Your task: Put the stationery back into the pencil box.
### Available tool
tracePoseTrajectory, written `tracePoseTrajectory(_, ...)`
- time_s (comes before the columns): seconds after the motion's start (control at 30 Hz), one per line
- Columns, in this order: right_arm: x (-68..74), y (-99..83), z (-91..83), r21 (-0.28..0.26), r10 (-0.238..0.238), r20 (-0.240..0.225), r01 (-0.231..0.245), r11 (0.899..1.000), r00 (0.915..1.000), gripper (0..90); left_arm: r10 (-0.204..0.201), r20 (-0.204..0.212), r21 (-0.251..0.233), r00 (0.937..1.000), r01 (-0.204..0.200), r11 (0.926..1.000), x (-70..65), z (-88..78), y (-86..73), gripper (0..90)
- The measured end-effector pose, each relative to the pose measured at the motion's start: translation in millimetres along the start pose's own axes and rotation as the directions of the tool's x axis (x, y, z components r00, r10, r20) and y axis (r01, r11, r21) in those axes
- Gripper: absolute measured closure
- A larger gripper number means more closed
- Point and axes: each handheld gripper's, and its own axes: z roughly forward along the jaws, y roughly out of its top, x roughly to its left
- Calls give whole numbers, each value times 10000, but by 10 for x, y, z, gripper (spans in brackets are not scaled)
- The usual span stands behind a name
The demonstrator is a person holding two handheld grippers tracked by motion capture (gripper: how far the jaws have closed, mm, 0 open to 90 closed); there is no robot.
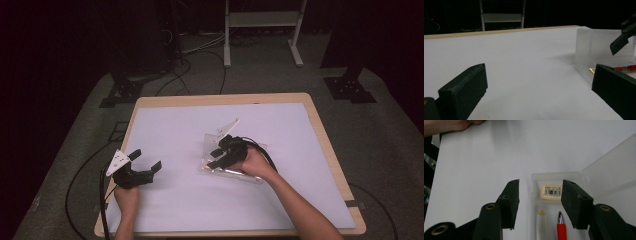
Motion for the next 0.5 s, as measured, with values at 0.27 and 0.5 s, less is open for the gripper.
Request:
tracePoseTrajectory(0.27, 52, -94, -140, -108, 109, -31, -109, 9999, 9999, 445, 3, -7, 10, 10000, -3, 10000, -2, 0, 0, 0)
tracePoseTrajectory(0.5, 94, -184, -217, -54, 110, -50, -111, 9999, 9999, 414, 18, -8, 17, 10000, -18, 10000, -4, 0, 0, 0)
